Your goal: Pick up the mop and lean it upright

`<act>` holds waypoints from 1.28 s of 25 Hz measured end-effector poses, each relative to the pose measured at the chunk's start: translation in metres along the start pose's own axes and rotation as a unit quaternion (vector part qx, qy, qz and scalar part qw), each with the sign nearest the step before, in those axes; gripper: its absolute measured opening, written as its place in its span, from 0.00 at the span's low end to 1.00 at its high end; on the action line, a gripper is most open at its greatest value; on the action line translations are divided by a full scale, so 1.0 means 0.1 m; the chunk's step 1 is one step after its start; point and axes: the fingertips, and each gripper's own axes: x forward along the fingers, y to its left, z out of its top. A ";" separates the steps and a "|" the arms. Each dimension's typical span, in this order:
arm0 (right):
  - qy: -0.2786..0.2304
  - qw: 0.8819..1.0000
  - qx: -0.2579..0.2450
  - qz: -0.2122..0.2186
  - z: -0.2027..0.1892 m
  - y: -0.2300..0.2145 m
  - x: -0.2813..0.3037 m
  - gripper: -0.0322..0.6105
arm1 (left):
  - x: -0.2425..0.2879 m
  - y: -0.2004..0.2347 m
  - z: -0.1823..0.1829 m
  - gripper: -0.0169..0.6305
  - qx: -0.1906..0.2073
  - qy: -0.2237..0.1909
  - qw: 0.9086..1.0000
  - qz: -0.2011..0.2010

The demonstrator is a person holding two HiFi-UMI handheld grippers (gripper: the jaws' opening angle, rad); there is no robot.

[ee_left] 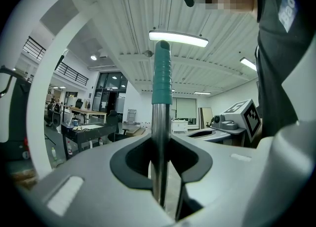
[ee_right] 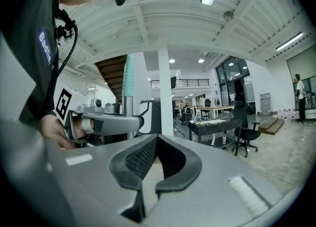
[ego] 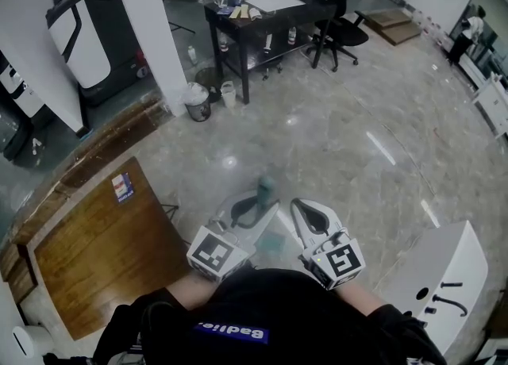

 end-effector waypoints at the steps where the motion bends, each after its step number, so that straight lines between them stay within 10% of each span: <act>1: 0.000 1.000 -0.001 -0.001 0.01 -0.01 0.07 0.05 | -0.02 0.08 0.00 0.19 0.000 -0.001 1.000 0.003; 17: 0.001 0.995 -0.001 0.104 0.11 -0.39 1.11 0.05 | 0.19 1.11 -0.06 0.19 0.005 0.012 0.993 0.116; 32: 0.017 0.972 0.016 0.233 0.09 -1.63 2.06 0.05 | 1.10 2.11 0.09 0.19 0.007 0.021 0.963 0.267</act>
